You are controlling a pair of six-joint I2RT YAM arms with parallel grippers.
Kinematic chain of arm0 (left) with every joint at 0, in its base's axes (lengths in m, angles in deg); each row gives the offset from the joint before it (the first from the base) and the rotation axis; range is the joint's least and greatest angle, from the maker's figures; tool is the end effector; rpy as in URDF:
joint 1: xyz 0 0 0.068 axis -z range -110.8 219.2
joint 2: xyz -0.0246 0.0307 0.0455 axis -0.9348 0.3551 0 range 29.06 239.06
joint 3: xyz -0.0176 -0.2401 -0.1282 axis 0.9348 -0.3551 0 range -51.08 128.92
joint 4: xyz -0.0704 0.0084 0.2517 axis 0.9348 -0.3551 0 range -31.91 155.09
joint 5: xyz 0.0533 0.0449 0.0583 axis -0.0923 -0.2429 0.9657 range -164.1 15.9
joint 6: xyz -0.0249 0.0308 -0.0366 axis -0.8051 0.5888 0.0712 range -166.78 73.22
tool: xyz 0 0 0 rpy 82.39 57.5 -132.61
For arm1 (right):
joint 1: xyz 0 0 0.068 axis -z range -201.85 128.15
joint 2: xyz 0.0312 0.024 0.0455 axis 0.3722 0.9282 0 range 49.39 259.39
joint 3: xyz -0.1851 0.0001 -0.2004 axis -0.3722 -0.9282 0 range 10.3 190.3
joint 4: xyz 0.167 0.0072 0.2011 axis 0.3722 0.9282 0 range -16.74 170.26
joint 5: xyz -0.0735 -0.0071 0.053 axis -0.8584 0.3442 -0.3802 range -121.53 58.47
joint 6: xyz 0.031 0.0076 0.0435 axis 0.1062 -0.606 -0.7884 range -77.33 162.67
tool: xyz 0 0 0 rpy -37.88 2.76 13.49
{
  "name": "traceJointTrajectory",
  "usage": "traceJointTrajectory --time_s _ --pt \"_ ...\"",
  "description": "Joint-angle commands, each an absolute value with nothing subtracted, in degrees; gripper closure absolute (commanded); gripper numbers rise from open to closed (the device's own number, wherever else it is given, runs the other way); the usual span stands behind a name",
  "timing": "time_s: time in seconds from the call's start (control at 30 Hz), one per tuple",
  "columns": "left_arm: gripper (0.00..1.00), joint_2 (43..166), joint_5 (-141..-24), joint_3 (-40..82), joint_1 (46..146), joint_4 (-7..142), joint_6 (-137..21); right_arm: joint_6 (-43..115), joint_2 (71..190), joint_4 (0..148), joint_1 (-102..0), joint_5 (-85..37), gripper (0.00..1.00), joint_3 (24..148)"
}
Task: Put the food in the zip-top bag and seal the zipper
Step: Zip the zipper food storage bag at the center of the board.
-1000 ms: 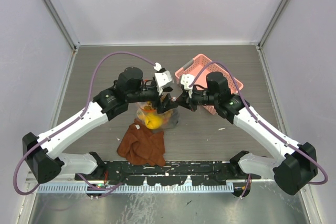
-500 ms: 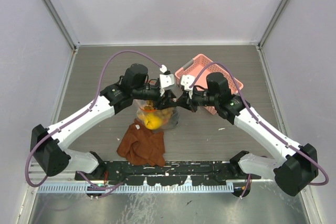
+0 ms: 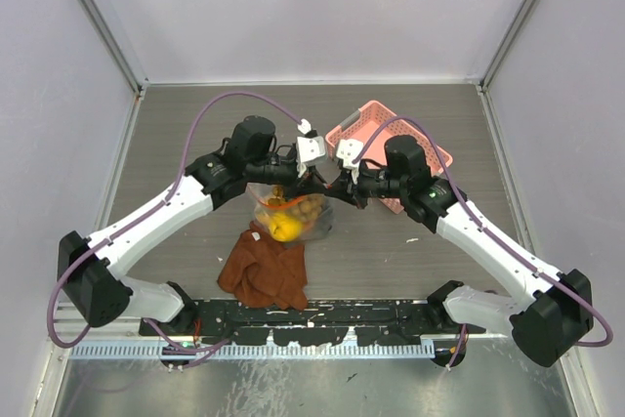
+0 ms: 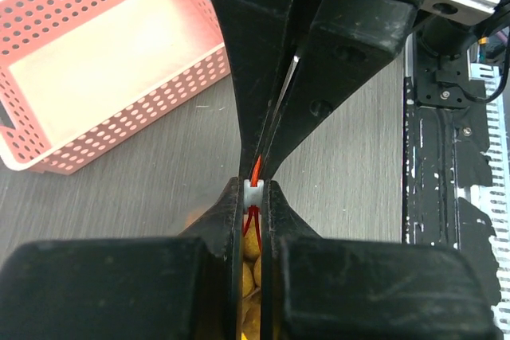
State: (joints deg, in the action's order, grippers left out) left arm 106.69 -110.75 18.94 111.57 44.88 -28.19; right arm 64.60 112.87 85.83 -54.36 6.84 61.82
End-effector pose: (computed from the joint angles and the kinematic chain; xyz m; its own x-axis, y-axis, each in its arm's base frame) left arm 0.2109 -0.2212 0.3505 -0.0300 0.3735 -0.9271 0.9921 0.1243 0.0180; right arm 0.1964 0.1513 0.3153 0.0104 -0.3405 -0.9402 -0.9634 0.2485 -0.1007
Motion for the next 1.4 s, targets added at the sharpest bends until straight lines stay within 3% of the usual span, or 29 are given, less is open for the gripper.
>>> traceJointTrajectory --time_s 0.0,1.37 --pt "1.00 102.98 -105.26 20.89 110.98 39.37 -27.06 63.29 109.90 82.31 -53.78 4.11 0.99 63.21" --pt "1.00 90.16 -75.73 16.76 110.68 26.30 -40.77 49.70 107.81 78.72 -45.35 -15.94 0.99 60.51"
